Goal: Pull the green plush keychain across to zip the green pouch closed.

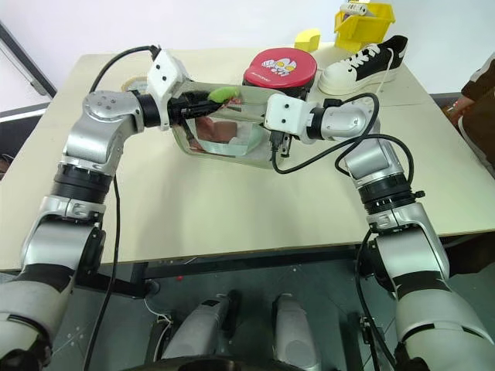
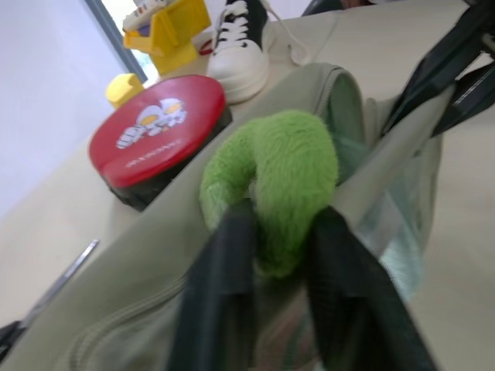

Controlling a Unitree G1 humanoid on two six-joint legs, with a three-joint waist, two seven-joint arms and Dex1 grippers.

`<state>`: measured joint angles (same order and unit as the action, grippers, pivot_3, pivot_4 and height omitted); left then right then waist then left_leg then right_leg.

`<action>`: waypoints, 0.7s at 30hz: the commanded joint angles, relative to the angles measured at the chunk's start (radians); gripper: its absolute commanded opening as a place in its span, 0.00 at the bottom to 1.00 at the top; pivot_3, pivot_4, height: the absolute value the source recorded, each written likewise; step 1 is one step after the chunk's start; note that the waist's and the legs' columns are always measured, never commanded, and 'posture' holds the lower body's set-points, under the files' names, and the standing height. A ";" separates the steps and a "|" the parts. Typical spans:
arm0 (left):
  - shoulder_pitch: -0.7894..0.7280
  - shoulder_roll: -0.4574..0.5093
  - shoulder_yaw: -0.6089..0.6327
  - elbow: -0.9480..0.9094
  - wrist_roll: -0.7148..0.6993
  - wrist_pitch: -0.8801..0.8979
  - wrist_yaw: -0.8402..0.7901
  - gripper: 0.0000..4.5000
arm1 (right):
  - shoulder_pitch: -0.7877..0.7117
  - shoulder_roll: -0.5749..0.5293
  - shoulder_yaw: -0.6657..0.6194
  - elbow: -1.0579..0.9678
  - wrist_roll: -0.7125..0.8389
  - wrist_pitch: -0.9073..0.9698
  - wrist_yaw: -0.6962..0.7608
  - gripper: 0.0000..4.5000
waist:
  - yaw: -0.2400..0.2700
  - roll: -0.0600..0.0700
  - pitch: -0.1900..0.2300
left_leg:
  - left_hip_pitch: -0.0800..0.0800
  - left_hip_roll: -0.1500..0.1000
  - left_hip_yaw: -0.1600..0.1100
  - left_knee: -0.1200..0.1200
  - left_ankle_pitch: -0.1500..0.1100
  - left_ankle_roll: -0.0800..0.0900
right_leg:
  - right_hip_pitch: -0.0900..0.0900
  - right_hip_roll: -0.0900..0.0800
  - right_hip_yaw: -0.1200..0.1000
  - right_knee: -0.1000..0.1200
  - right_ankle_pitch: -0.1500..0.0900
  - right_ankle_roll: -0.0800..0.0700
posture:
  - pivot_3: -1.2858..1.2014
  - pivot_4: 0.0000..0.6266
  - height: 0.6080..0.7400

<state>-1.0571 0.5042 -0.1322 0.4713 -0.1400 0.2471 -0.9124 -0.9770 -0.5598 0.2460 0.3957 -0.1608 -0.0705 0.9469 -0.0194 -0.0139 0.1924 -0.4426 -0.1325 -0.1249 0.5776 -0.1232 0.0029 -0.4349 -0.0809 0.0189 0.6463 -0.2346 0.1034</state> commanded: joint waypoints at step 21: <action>0.074 0.196 0.023 0.064 0.077 -0.091 -0.134 0.65 | -0.028 -0.019 -0.023 -0.038 0.005 -0.007 -0.006 0.00 | -0.019 0.000 0.000 | 0.000 0.000 -0.001 -0.001 0.000 0.000 | -0.001 0.000 0.000 0.001 0.000 0.000 | 0.52 0.24 1.00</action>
<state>-0.9458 0.6931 -0.1294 0.5318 -0.0753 0.1898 -1.0760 -0.9731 -0.5702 0.2460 0.3835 -0.1635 -0.0683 0.9471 -0.0382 -0.0137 0.1924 -0.4431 -0.1327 -0.1258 0.5768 -0.1230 0.0029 -0.4358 -0.0807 0.0185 0.6468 -0.2347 0.1034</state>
